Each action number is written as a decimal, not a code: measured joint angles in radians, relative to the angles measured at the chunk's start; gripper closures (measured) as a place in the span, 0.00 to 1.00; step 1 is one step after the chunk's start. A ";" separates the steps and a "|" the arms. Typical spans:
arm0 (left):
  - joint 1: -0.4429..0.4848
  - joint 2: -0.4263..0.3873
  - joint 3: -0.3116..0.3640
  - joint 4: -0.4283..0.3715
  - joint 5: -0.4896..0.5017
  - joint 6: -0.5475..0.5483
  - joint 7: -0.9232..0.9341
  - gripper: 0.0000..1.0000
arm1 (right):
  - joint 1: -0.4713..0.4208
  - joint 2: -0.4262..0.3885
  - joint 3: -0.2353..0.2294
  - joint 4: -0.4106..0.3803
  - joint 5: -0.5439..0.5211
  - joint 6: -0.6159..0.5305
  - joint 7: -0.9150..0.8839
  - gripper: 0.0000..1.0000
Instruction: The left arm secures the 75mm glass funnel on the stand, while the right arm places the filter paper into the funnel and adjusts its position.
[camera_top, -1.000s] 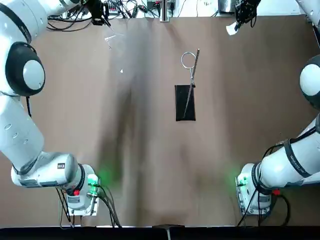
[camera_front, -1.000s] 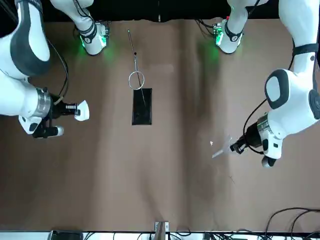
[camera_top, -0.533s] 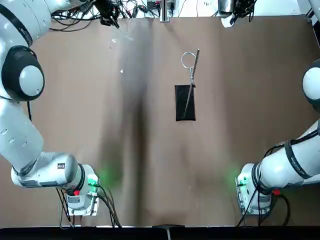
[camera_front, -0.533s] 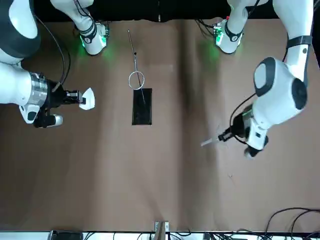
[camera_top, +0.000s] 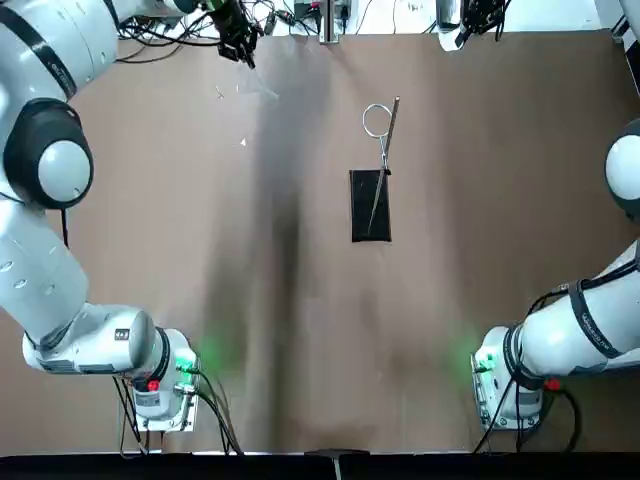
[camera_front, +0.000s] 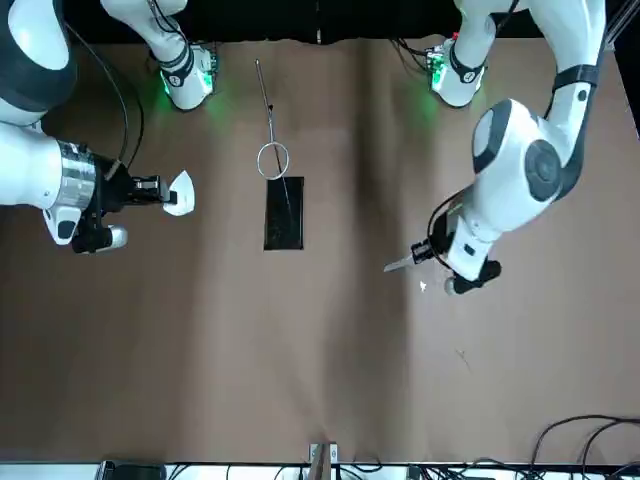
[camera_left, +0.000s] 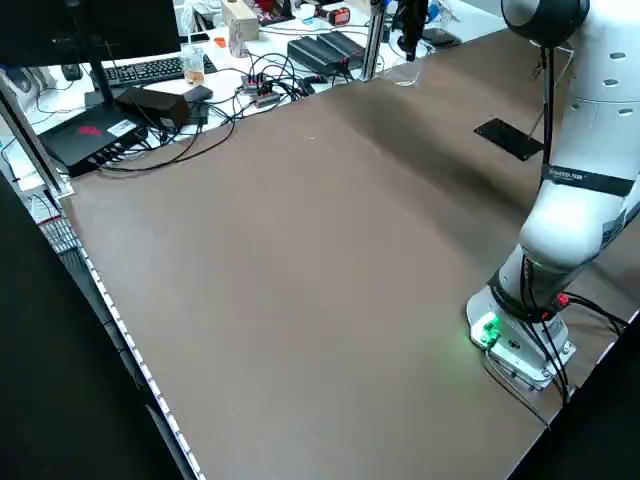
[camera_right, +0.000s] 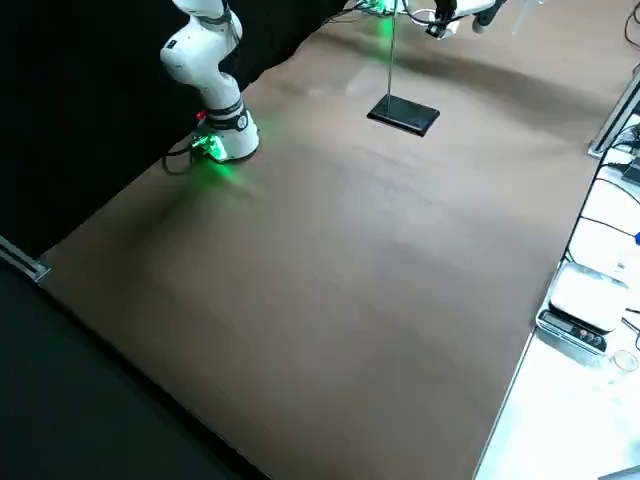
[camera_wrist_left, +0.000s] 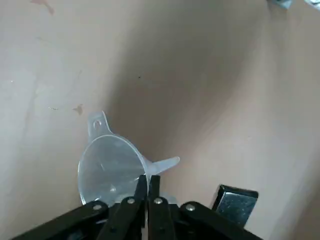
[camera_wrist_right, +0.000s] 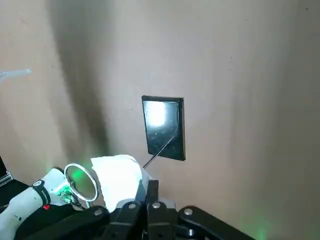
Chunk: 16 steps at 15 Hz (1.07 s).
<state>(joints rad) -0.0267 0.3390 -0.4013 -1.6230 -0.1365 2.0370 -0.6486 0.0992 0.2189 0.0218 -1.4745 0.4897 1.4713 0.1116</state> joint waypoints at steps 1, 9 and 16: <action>-0.012 0.000 0.000 0.003 0.008 -0.001 0.000 0.97 | 0.000 0.000 0.000 -0.001 0.002 -0.004 0.000 0.99; -0.042 0.000 -0.002 0.046 0.063 -0.029 0.092 0.97 | 0.000 0.000 -0.003 -0.002 0.035 -0.005 0.001 0.99; -0.077 0.000 -0.025 0.048 0.114 -0.032 0.552 0.97 | -0.001 0.001 -0.004 -0.002 0.035 -0.005 0.000 0.99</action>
<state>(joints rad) -0.1039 0.3390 -0.4261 -1.5749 -0.0225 2.0048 -0.0970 0.0986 0.2194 0.0181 -1.4768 0.5249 1.4667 0.1121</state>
